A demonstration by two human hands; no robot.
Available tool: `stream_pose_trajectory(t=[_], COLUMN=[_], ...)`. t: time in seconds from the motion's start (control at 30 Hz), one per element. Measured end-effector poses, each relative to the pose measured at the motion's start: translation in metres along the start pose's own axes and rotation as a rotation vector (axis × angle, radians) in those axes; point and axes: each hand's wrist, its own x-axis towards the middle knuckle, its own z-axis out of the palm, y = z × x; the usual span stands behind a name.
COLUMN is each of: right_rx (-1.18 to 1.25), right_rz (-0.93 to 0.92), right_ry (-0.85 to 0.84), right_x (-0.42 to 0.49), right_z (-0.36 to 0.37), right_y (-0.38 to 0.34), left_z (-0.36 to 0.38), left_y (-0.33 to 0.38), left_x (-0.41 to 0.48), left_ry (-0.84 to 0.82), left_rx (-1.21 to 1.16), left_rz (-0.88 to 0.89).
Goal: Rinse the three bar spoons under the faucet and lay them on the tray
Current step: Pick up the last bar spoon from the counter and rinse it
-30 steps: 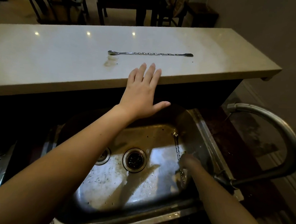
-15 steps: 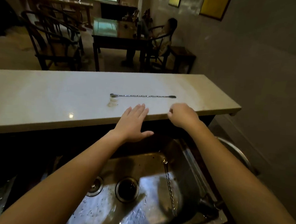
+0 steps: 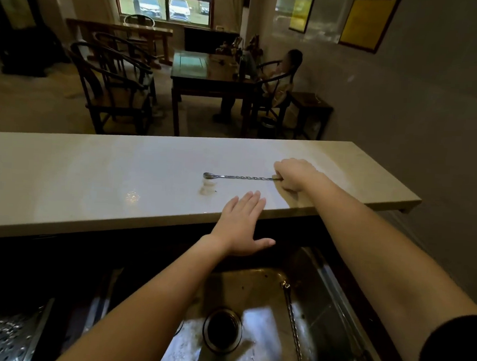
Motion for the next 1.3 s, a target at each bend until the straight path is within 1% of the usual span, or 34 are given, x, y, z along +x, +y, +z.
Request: stream_pose_trajectory(t=[0.07, 0.1, 0.2, 0.3, 0.4, 0.5, 0.57, 0.67, 0.73, 0.77, 0.83, 0.87, 0.9, 0.93, 0.97, 1.0, 1.03, 1.07, 1.13, 1.2, 1.3], right_rx=[0.076, 0.156, 0.430, 0.598, 0.711, 0.790, 0.833, 0.844, 0.838, 0.831, 0.812, 0.803, 0.795, 0.795, 0.807, 0.829, 0.854, 0.873, 0.889, 0.903, 0.962], right_rz=[-0.038, -0.036, -0.026, -0.024, -0.005, 0.037, 0.090, 0.218, 0.321, 0.376, 0.497, 0.565, 0.634, 0.699, 0.764, 0.834, 0.906, 0.974, 1.065, 1.127, 1.171], right_ry=[-0.092, -0.121, -0.174, -0.211, -0.145, -0.027, 0.055, 0.188, 0.281, 0.318, 0.371, 0.383, 0.384, 0.375, 0.360, 0.335, 0.297, 0.254, 0.200, 0.188, 0.225], right_x=[-0.004, -0.008, -0.022, -0.040, -0.061, -0.086, -0.106, -0.145, -0.179, -0.197, -0.236, -0.256, -0.274, -0.290, -0.305, -0.317, -0.326, -0.333, -0.342, -0.345, -0.349], right_z=[-0.002, -0.002, -0.002, -0.005, -0.006, -0.001, 0.004, 0.015, 0.021, 0.025, 0.034, 0.040, 0.046, 0.053, 0.060, 0.068, 0.075, 0.081, 0.096, 0.108, 0.120], right_y=[0.006, 0.010, 0.017, 0.021, 0.016, 0.005, -0.003, -0.014, -0.021, -0.024, -0.035, -0.042, -0.051, -0.060, -0.070, -0.080, -0.089, -0.097, -0.107, -0.112, -0.111], left_z=[0.002, 0.002, 0.004, 0.005, 0.006, 0.006, 0.008, 0.011, 0.013, 0.015, 0.021, 0.026, 0.032, 0.037, 0.043, 0.049, 0.056, 0.064, 0.080, 0.096, 0.112], left_y=[0.000, 0.000, 0.000, 0.000, 0.000, -0.001, -0.002, -0.004, -0.002, 0.001, 0.014, 0.025, 0.037, 0.051, 0.066, 0.079, 0.092, 0.102, 0.119, 0.132, 0.146], left_x=[0.001, 0.001, -0.001, -0.001, -0.001, -0.002, -0.003, -0.004, -0.006, -0.008, -0.015, -0.017, -0.016, -0.014, -0.008, -0.002, 0.005, 0.011, 0.019, 0.024, 0.033], left_ry=[0.007, 0.008, 0.015, 0.020, 0.025, 0.047, 0.066, 0.121, 0.245, 0.327, 0.440, 0.430, 0.358, 0.229, 0.061, -0.107, -0.247, -0.348, -0.451, -0.503, -0.556], left_rx=[0.000, 0.003, 0.023, 0.037, 0.044, 0.043, 0.049, 0.032, -0.086, -0.209, -0.524, -0.713, -0.941, -1.222, -1.505, -1.721, -1.830, -1.864, -1.862, -1.816, -1.733], left_rz=[0.004, 0.006, 0.006, 0.008, 0.015, 0.029, 0.036, 0.061, 0.100, 0.126, 0.150, 0.117, 0.040, -0.077, -0.209, -0.336, -0.412, -0.435, -0.425, -0.415, -0.428])
